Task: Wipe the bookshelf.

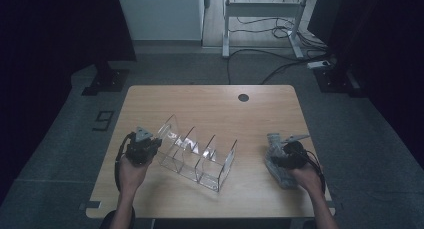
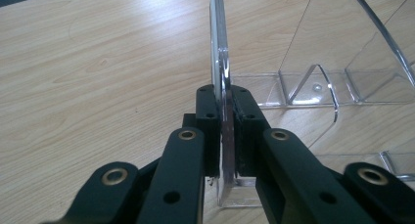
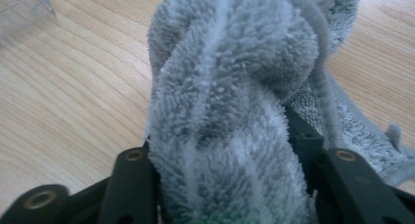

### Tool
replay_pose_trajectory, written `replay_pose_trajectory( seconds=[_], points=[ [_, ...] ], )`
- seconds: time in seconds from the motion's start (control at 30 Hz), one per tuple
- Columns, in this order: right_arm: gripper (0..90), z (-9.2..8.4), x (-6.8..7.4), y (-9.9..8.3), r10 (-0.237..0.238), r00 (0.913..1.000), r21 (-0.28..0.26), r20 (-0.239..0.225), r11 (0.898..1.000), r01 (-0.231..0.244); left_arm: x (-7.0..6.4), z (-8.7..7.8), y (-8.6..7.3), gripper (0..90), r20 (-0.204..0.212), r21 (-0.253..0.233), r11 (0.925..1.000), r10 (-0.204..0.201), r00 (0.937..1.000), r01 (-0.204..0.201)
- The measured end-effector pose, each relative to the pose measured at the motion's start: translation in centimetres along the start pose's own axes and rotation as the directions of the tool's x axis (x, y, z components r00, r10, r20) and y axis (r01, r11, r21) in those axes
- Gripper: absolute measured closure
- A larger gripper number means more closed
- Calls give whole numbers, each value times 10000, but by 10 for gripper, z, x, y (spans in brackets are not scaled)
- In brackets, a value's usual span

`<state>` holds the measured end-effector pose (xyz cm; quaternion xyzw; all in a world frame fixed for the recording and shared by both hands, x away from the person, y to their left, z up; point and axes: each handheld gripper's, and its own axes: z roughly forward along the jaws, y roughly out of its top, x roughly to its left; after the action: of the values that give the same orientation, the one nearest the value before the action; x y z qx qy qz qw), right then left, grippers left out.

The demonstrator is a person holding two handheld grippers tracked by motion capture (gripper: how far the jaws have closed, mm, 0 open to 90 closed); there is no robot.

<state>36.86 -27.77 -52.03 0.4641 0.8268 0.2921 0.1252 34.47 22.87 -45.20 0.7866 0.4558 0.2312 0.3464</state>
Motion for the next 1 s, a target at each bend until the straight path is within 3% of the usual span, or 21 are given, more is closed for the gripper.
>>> replay_pose_trajectory(
  seconds=[0.17, 0.43, 0.77, 0.87, 1.0],
  points=[
    [375, -3, -2, 0, 15, 9996, -41, -268, 10000, -16, 0, 0, 0, 778, 154, -20, 10000, -6, 9999, 7],
    [251, -16, -5, 3, 66, 9981, -476, -612, 9988, -95, 2, -10, 2, 523, 367, -394, 9992, -63, 9993, 78],
    [136, -42, 0, 23, -407, 9920, -1340, -1191, 9907, 245, 5, -27, 1, 177, 1153, -623, 9977, -205, 9931, 278],
    [131, -46, 5, 30, -672, 9885, -1482, -1353, 9878, 469, 5, -32, -4, 115, 1202, -669, 9977, -35, 9927, 116],
    [127, -47, 15, 40, -1097, 9810, -1509, -1597, 9848, 856, 6, -36, -13, 43, 1394, -666, 9976, -117, 9902, 211]
  ],
)
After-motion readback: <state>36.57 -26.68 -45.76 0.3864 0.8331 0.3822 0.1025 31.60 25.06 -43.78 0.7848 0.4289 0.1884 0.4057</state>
